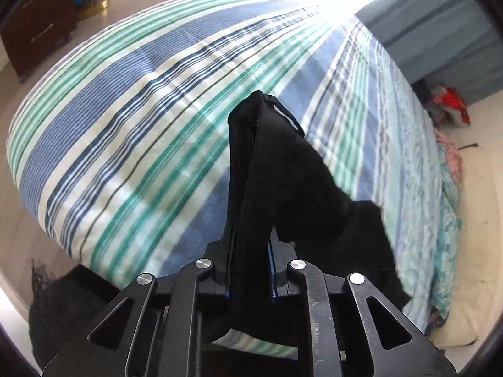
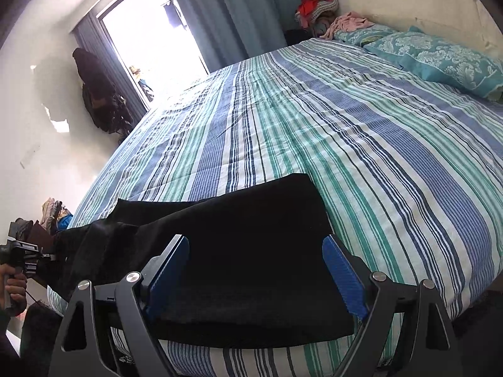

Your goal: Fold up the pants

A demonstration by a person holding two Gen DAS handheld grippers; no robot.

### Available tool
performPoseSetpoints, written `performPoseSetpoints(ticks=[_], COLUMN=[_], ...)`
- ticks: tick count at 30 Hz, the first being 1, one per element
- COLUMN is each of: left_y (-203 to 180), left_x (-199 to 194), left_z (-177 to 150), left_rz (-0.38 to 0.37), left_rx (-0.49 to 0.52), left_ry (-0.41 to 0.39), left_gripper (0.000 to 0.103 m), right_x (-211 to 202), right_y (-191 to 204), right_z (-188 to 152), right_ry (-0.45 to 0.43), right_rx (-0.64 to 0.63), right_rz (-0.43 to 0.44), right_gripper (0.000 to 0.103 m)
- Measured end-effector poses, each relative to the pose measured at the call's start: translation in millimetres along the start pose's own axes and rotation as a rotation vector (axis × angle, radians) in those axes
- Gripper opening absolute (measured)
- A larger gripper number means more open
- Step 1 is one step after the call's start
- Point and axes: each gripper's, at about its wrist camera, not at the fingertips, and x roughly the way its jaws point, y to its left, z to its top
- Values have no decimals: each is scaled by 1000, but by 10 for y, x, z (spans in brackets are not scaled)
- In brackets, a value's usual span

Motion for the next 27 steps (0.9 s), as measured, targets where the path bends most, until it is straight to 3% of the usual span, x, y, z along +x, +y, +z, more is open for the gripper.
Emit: performPoseSetpoints(ticks=[4, 7, 12, 15, 19, 21, 23, 25, 27], left_y=[-700, -1421, -2475, -2898, -3170, -3187, -3107, -2971, -2812], left_x=[-303, -405, -219, 243, 1185, 1335, 1084, 683, 271], left_z=[-225, -547, -1225, -1638, -2165, -2348, -2350, -2200, -1971], left_rz=[-129, -180, -250, -194, -14, 76, -31, -157, -188], left_rx=[78, 229, 471, 569, 771, 837, 835, 805, 785], left_ry=[-13, -7, 40, 80, 202, 236, 218, 179, 67], left_gripper=[13, 13, 12, 13, 25, 25, 38, 69, 80], right_x=[-73, -116, -164, -229, -316, -362, -416, -416, -369], right_y=[-132, -213, -369, -456, -583, -669, -788, -918, -1015], right_z=[54, 96, 130, 138, 124, 118, 101, 83, 70], right_ry=[-29, -50, -65, -84, -107, -129, -150, -145, -121], right_rx=[58, 90, 149, 173, 211, 246, 294, 341, 380], right_rz=[8, 8, 1, -14, -24, 5, 15, -5, -6], right_gripper=[87, 87, 87, 87, 87, 87, 87, 87, 87])
